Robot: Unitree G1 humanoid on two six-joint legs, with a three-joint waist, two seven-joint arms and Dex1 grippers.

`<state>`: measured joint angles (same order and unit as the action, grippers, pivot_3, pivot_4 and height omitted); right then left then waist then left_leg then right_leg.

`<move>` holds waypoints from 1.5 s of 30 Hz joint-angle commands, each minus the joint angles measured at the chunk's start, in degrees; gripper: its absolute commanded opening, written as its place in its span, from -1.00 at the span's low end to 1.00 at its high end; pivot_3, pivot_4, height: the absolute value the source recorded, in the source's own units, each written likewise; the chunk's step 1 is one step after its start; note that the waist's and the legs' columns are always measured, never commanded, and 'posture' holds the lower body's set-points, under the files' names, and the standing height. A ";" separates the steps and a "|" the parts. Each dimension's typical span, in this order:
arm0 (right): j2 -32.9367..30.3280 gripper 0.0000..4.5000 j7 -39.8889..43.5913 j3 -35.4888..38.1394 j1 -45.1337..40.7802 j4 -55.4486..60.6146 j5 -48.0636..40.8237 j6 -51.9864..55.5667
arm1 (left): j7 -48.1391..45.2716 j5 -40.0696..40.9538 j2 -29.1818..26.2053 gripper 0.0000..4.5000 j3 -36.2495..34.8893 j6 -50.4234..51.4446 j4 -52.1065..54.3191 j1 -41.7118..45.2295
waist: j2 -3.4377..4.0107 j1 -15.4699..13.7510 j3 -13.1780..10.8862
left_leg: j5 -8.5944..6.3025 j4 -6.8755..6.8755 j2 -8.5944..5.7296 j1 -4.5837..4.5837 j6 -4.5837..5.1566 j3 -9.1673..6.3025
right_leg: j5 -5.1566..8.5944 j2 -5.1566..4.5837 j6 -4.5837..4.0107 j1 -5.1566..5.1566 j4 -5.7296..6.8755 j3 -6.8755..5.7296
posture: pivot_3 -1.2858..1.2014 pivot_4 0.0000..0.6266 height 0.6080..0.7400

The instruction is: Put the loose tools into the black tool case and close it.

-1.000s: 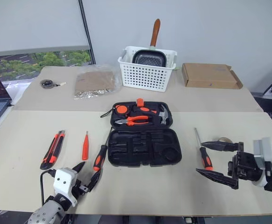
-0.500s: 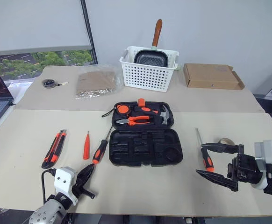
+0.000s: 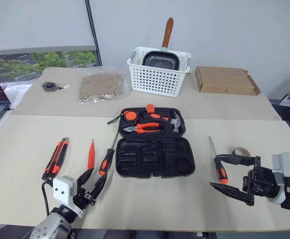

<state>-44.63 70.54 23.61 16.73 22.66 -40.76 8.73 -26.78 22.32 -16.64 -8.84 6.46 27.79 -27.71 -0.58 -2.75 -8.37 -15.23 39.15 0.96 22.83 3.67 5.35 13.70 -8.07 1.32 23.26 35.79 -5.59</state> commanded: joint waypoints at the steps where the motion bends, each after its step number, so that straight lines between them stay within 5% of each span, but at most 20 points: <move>1: 0.20 1.00 0.67 2.08 -0.43 0.00 -0.14 -1.83 | 6.91 -4.01 -0.27 0.97 1.97 7.60 3.81 4.33 | -0.01 -0.08 0.00 | 0.00 0.00 0.00 0.00 0.00 0.00 | -0.01 0.04 0.01 -0.02 0.01 -0.01 | 0.03 -0.52 0.39; 12: 0.66 1.00 0.25 1.89 -0.72 -0.07 0.26 -2.66 | 12.99 -6.12 -0.90 0.97 5.33 22.57 8.63 10.60 | -0.03 0.12 -0.01 | 0.10 0.00 0.00 0.04 0.18 0.02 | -0.20 0.25 -0.13 -0.11 0.03 0.08 | 0.03 -0.52 0.39; 15: 0.96 1.00 0.22 1.91 -0.60 -0.04 0.39 -2.96 | 13.78 -6.86 -1.09 0.71 5.06 24.75 8.58 10.03 | -0.03 0.04 -0.01 | 0.03 0.00 -0.01 0.03 0.05 0.01 | -0.19 0.12 -0.10 -0.08 0.02 0.08 | 0.03 -0.52 0.39; 23: 1.75 1.00 0.36 1.80 -0.67 -0.68 0.98 -4.08 | 14.56 -6.87 -1.97 -0.58 3.94 28.63 9.00 9.10 | -0.01 0.15 0.00 | 0.03 0.00 0.00 0.01 0.04 0.02 | -0.12 0.07 0.01 -0.09 0.03 0.08 | 0.03 -0.52 0.39; 35: 2.52 1.00 -0.55 1.18 -0.90 0.26 0.45 -3.71 | 7.17 -0.46 1.82 -0.57 -4.92 10.83 4.57 6.53 | -0.05 0.25 -0.02 | 0.01 0.00 0.00 0.01 0.02 0.01 | -0.18 -0.07 -0.10 0.05 0.00 0.04 | 0.03 -0.52 0.39; 45: 1.90 1.00 -0.69 -0.71 -4.51 -0.50 -0.66 -1.61 | -26.84 6.37 -17.78 -0.57 -5.15 -2.51 -8.30 19.71 | 0.04 -0.06 0.00 | 0.03 0.03 -0.01 0.04 0.00 0.03 | -0.16 0.01 -0.11 0.17 0.02 -0.15 | 0.03 -0.52 0.39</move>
<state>-42.25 69.77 22.67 13.35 21.60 -39.72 6.60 -47.00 26.38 -32.21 -14.80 6.05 21.04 -11.04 -0.55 -2.81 -8.37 -15.19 39.22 0.95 22.87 3.69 5.36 13.53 -7.98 1.21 23.39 35.81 -5.82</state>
